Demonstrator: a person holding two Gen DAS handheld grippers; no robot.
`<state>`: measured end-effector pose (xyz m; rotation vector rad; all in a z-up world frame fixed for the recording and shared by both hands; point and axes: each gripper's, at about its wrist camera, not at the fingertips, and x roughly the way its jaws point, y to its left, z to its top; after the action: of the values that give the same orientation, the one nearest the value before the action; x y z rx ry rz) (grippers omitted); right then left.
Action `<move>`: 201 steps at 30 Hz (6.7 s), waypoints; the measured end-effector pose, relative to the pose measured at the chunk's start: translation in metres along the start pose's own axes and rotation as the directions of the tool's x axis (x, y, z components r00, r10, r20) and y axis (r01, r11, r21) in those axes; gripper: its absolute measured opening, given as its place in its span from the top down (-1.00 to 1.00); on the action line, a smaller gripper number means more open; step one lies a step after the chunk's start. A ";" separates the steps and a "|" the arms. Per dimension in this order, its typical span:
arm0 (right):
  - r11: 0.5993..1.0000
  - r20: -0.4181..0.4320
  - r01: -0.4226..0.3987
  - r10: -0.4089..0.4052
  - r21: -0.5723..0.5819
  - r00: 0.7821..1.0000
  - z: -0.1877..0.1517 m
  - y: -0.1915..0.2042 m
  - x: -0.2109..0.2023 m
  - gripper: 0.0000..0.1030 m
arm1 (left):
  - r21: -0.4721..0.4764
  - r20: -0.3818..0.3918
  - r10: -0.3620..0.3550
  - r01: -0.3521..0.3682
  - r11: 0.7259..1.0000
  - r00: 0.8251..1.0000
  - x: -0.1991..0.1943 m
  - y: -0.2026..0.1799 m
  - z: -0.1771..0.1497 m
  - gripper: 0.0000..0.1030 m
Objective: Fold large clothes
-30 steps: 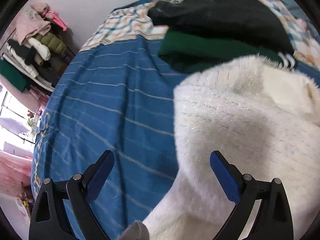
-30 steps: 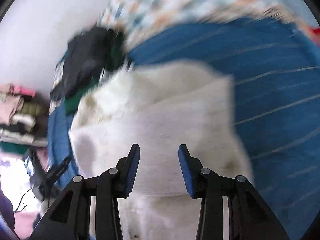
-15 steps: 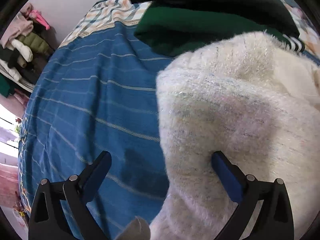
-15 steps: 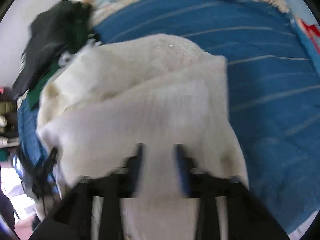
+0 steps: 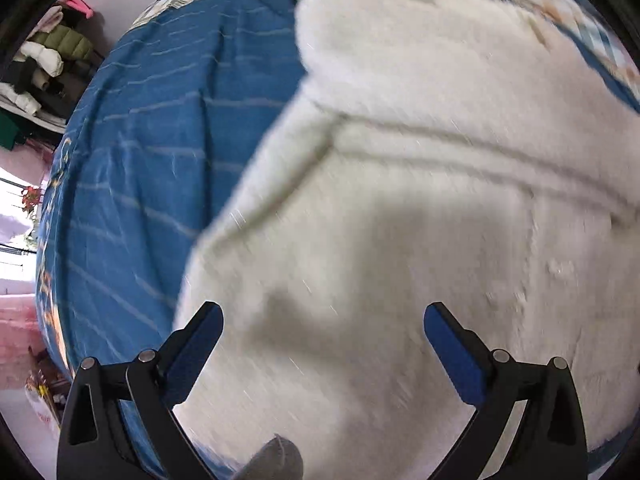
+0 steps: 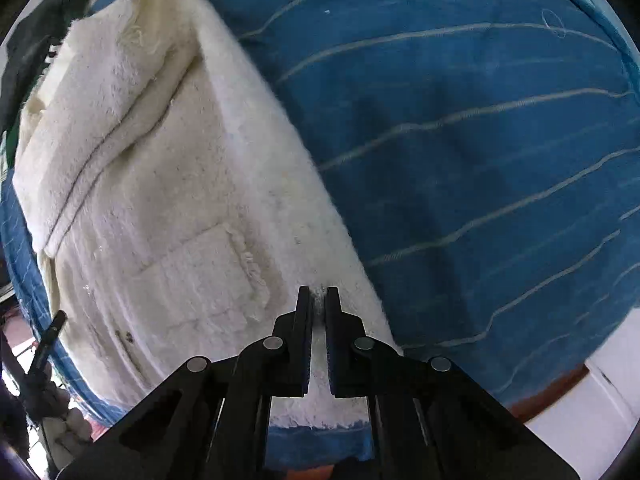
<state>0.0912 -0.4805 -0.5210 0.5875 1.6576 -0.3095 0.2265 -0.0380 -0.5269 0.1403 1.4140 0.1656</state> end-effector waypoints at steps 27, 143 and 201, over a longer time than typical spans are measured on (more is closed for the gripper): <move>0.817 -0.082 -0.243 0.235 -0.523 0.968 0.191 0.057 0.013 0.23 | -0.136 -0.035 0.446 -0.447 0.884 0.894 0.021 -0.102 -0.053 -1.00; 0.685 -0.218 -0.623 0.587 -0.378 0.779 0.190 0.248 0.014 0.32 | -0.660 -0.137 -0.014 -0.081 0.747 0.990 0.036 0.149 -0.106 -0.52; 0.906 0.168 -0.041 0.123 -0.420 0.978 0.096 0.077 -0.148 0.67 | -0.466 0.018 -0.183 0.170 0.868 0.983 0.043 0.100 -0.021 0.85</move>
<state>0.2256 -0.4956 -0.3836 0.2929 1.4493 0.0531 0.2092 0.0689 -0.5522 -0.3927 1.3672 0.3524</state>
